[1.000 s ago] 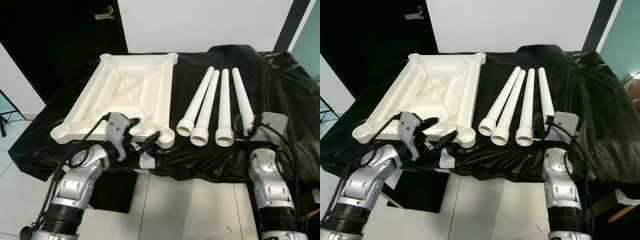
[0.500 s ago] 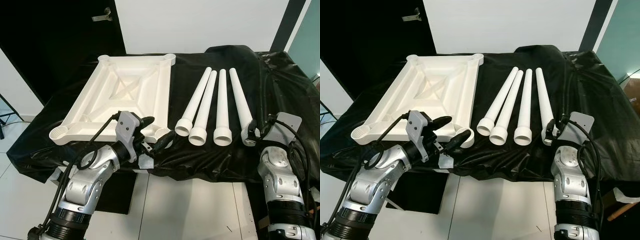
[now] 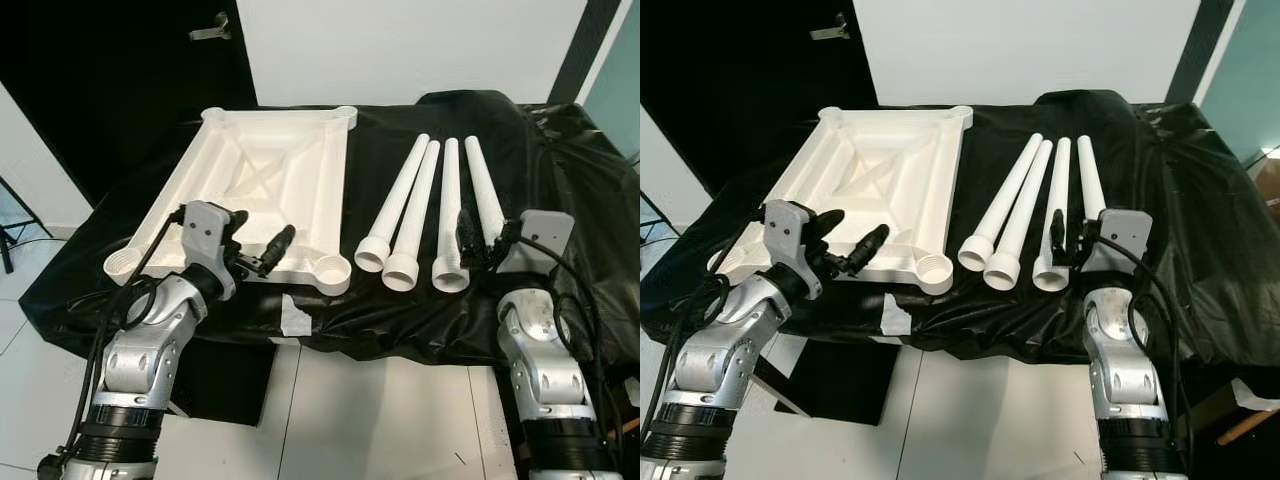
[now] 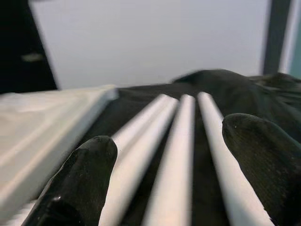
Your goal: Building children table
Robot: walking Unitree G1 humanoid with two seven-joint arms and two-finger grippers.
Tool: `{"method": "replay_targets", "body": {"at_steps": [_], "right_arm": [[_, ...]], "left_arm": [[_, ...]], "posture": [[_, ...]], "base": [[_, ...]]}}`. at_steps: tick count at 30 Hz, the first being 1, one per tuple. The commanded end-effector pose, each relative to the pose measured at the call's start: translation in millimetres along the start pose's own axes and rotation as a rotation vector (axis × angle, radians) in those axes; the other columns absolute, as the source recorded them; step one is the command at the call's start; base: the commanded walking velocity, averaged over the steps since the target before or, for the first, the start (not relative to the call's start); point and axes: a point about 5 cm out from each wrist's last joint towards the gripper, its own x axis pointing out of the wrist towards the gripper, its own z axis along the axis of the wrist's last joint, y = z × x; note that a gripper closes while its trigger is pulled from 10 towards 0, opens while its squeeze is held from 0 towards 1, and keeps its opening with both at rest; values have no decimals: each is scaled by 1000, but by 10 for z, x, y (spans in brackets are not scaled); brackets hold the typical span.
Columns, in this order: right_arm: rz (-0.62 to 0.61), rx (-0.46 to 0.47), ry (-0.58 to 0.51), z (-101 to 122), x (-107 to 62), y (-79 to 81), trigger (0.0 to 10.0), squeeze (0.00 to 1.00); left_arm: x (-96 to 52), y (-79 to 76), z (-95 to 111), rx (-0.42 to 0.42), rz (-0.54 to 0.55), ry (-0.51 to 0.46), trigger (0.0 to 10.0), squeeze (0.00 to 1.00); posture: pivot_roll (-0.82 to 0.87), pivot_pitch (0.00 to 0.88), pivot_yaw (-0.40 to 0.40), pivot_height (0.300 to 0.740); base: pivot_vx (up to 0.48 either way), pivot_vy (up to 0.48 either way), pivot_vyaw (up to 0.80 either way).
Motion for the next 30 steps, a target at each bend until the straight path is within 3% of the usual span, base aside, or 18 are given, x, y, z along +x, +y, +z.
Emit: {"method": "replay_targets", "body": {"at_steps": [1,18,30], "right_arm": [[22,16,-27,40,-7,27,10000,0],[66,9,-48,18,14,113,10000,0],[70,6,-60,9,24,134,10000,0]], "left_arm": [[-26,75,-47,-2,105,25,10000,0],[-34,163,-56,-33,174,23,10000,0],[-10,176,-39,-42,168,16,10000,0]], "posture": [[-26,0,56,740],[-7,0,48,740],[-8,0,52,740]], "base": [[0,0,0],[0,0,0],[0,312,0]]}}
